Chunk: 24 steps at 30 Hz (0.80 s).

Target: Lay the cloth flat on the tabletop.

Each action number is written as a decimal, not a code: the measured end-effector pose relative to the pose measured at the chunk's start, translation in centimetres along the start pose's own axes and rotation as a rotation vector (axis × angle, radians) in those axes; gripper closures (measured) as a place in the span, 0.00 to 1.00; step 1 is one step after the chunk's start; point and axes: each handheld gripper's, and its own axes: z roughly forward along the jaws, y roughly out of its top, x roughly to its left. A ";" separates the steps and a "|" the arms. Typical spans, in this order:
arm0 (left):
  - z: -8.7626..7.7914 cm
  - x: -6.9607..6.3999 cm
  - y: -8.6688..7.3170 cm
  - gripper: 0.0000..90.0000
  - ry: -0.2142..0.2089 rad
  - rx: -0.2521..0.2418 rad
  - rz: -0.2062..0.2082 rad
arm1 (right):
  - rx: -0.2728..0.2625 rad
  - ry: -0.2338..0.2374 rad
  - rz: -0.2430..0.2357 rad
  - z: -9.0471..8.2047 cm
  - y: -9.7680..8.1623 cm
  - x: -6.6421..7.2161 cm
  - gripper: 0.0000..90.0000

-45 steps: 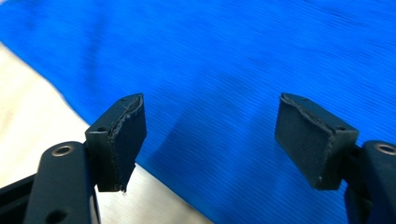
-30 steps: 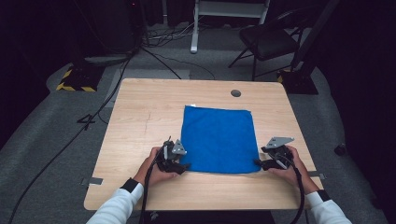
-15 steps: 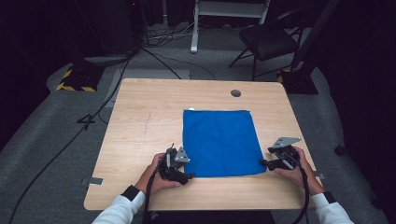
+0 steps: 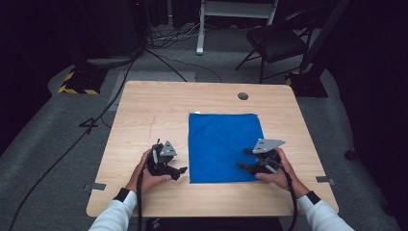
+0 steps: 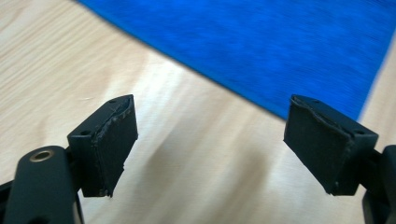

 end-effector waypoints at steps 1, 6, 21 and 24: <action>0.0 0.3 0.1 0.20 0.008 -0.002 -0.006 | -0.007 0.023 -0.017 0.8 0.7 0.7 0.46; -0.1 2.2 0.8 0.21 0.061 -0.027 -0.023 | 0.008 0.136 -0.116 5.0 3.4 4.6 0.49; 3.1 5.3 4.2 0.21 0.100 -0.023 -0.045 | 0.058 0.227 -0.213 11.2 5.1 10.1 0.56; 3.8 5.8 4.9 0.21 0.078 -0.044 -0.077 | 0.051 0.209 -0.184 11.3 5.0 9.8 0.64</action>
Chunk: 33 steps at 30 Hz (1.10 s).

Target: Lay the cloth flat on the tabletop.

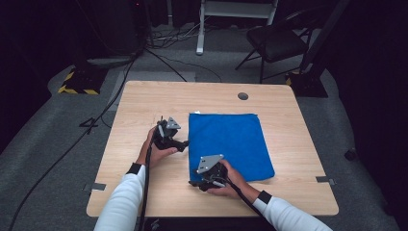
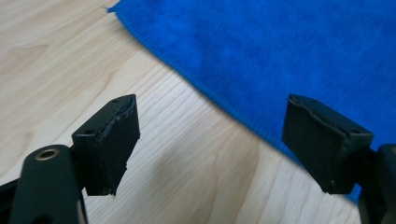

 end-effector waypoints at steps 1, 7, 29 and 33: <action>0.2 0.2 0.2 0.21 -0.016 -0.007 -0.022 | -0.003 -0.001 -0.001 0.0 0.0 0.0 0.68; 1.6 0.8 1.3 0.22 0.019 -0.022 -0.063 | -0.008 -0.035 0.010 -0.1 -0.1 -0.1 0.94; 6.3 3.0 3.6 0.25 0.151 0.039 -0.156 | 0.003 0.011 -0.046 -0.1 0.1 1.4 0.98; 6.2 3.2 3.5 0.32 0.140 0.022 -0.148 | 0.004 0.012 -0.051 -0.1 0.1 1.6 0.98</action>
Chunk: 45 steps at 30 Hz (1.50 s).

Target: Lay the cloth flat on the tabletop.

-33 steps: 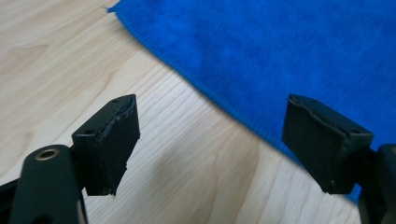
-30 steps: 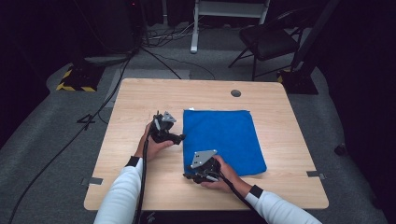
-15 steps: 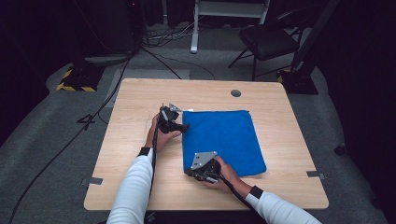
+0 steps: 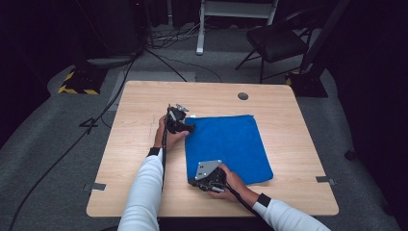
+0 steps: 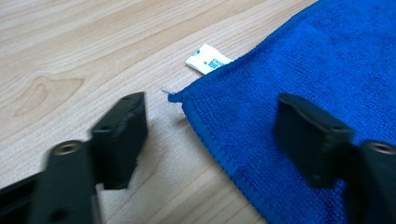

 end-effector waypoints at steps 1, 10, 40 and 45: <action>-0.1 0.0 0.0 0.38 -0.001 -0.006 0.002 | 0.001 0.001 -0.001 0.0 0.0 0.0 0.98; -0.8 0.2 -0.5 0.86 -0.044 -0.013 0.026 | -0.004 0.005 0.001 0.0 0.0 -0.1 0.98; -2.7 2.5 0.7 0.97 0.031 -0.012 0.025 | -0.039 -0.032 -0.003 1.0 2.3 -2.2 0.98; -2.8 2.8 0.7 0.97 0.049 -0.011 0.016 | -0.040 -0.029 -0.009 1.3 2.7 -2.3 0.98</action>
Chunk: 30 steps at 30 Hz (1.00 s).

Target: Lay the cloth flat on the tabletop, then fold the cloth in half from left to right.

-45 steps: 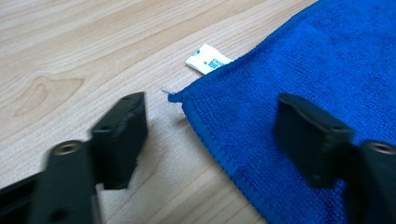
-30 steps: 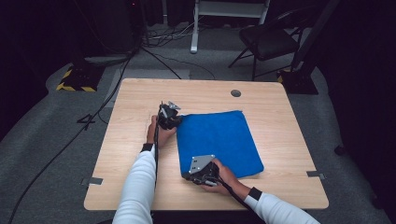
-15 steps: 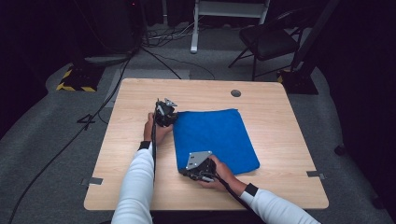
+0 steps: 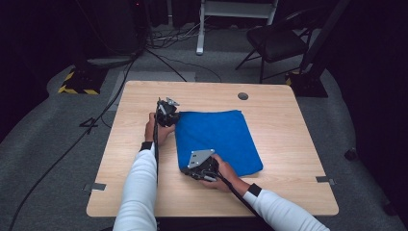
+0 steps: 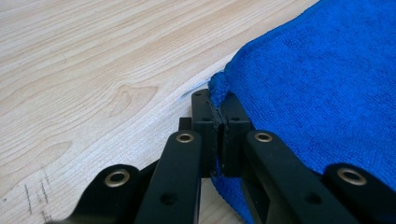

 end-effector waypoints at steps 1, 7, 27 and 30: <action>0.0 0.0 0.0 0.97 0.000 0.000 0.000 | 0.000 0.000 0.000 0.0 0.0 0.0 0.98; -0.1 -0.3 0.2 0.97 0.010 -0.002 0.010 | -0.008 -0.015 0.017 -0.2 0.0 -0.3 0.98; -2.6 1.1 -0.5 0.97 0.064 -0.004 0.025 | -0.039 -0.036 -0.022 0.1 2.3 0.6 0.98; -2.8 1.2 -0.3 0.97 0.065 -0.008 0.021 | -0.041 -0.039 -0.030 -0.2 2.4 0.7 0.98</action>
